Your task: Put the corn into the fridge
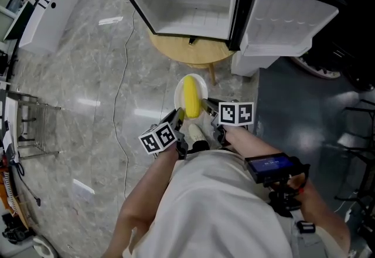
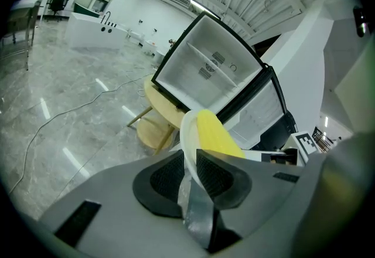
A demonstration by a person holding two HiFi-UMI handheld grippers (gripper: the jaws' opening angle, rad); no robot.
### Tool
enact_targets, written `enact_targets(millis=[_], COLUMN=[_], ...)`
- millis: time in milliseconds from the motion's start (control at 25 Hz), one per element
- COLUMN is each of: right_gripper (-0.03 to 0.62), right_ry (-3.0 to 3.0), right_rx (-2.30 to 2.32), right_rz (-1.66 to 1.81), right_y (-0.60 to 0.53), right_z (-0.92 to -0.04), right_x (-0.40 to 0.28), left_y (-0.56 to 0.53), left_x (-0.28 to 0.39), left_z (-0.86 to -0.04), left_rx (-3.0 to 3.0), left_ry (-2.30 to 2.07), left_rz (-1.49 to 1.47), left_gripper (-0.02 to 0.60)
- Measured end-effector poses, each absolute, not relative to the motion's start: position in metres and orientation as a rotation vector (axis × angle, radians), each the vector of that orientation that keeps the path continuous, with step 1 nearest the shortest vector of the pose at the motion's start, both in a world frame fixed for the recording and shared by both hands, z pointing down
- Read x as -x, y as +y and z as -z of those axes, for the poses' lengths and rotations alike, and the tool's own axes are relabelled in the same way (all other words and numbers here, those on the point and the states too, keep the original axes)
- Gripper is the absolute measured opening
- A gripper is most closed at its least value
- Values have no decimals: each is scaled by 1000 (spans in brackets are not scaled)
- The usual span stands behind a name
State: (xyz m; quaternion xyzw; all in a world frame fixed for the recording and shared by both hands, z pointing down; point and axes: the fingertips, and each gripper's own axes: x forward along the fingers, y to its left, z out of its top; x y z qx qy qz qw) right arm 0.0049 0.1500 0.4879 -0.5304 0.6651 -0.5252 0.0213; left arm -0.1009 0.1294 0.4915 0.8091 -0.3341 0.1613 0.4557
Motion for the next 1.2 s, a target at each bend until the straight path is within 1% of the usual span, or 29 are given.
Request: enact_targets(millis=[280, 680, 1200], right_gripper=[52, 52, 52], right_ry=[2020, 1978, 1943], right_rx=[1676, 1713, 1758], right_rz=[1627, 1600, 1614], right_y=[108, 53, 33], right_z=[-488, -483, -485], right_x=[-15, -11, 1], left_y=[85, 26, 1], left_x=[89, 91, 102], left_z=[-489, -484, -486], left_rx=[-2005, -2028, -2039], left_ry=[-790, -748, -705], left_rz=[-412, -419, -424], left_gripper=[69, 69, 69])
